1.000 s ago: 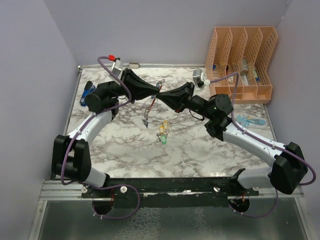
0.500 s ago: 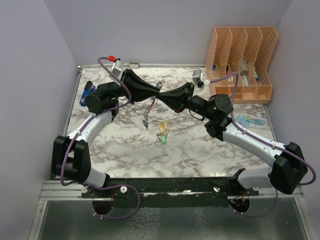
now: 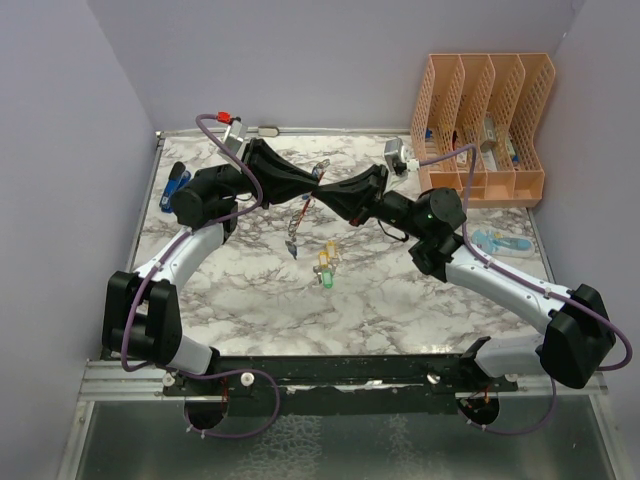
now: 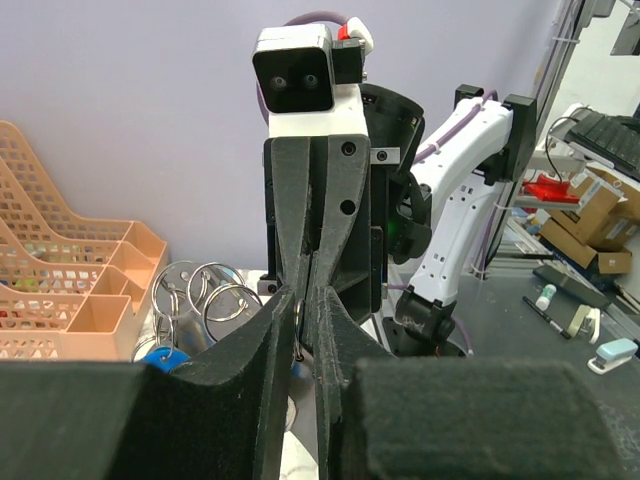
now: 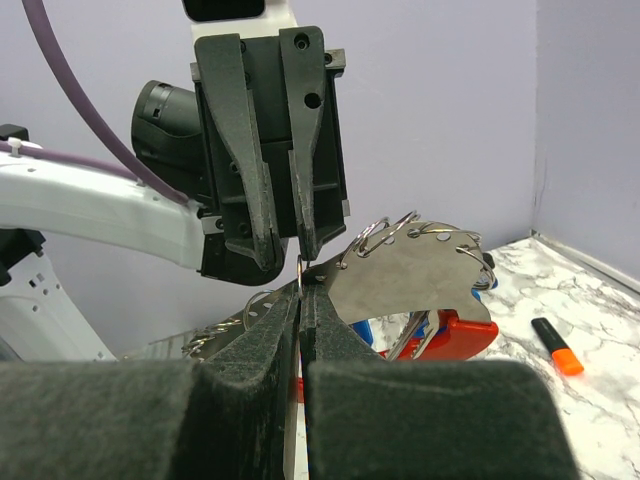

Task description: Put the keys on the keyring

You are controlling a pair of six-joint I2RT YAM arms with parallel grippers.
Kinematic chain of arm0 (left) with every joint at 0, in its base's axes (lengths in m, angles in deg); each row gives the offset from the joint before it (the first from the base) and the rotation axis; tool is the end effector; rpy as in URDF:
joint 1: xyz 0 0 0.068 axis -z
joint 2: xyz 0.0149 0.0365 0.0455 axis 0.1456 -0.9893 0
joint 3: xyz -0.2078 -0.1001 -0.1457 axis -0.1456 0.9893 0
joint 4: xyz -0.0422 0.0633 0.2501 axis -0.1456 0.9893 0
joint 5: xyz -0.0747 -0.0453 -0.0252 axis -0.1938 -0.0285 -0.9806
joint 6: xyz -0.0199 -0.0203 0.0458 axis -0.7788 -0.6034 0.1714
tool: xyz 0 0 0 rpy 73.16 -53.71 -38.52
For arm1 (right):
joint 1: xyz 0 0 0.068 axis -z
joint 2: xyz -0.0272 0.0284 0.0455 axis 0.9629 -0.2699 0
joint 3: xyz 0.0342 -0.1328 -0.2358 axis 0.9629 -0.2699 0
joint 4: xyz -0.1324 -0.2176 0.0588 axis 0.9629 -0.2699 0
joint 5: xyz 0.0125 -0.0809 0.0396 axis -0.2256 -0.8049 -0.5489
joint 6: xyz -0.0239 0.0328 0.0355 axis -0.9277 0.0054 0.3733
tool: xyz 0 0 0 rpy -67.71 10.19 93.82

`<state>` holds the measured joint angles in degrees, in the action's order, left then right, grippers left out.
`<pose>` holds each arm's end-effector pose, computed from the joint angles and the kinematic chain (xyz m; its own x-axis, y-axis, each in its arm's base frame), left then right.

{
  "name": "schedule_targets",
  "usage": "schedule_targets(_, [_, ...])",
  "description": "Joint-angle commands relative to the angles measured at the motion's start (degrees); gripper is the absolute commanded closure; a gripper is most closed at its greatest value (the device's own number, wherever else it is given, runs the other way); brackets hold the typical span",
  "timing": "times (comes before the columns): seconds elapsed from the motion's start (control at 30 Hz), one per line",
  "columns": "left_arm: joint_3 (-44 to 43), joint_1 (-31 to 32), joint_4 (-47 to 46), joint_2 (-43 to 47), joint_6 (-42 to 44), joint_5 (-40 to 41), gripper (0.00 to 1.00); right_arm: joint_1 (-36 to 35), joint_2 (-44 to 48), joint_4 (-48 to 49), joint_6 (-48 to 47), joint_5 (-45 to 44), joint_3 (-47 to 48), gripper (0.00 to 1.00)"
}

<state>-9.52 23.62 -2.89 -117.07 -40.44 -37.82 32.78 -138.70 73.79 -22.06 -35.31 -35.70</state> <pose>0.2590 -0.1045 0.4107 -0.1658 -0.3395 -0.9259 0.9833 -0.1282 -0.1291 0.2137 0.2120 0.3751 -0.1269 0.3895 -0.9123 -0.9469 0.2264 0.2284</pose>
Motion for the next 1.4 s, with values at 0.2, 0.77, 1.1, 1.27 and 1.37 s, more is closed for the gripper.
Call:
schedule_targets(0.2, [1.7, 0.9, -14.6, -0.1, -0.9, -2.0, 0.87, -0.3, 1.6, 4.4, -0.3, -0.6, 0.8, 0.98])
schedule_targets(0.77, [1.6, 1.4, -14.6, -0.9, -0.3, -1.9, 0.78, -0.3, 2.1, 5.2, 0.1, -0.5, 0.5, 0.98])
schedule_targets(1.1, [1.7, 1.2, -14.5, -1.3, 1.4, -3.2, 0.71, -0.3, 3.2, 4.9, 0.2, -0.6, 0.0, 0.98])
schedule_targets(1.27, [1.3, 1.1, -14.5, -1.6, 1.4, -3.0, 0.71, -0.3, 3.4, 5.0, 0.3, -0.5, -0.1, 0.98])
schedule_targets(1.37, [1.6, 1.1, -14.5, -1.5, 2.2, -3.6, 0.72, -0.3, 3.6, 5.0, 0.4, -0.4, -0.3, 0.98])
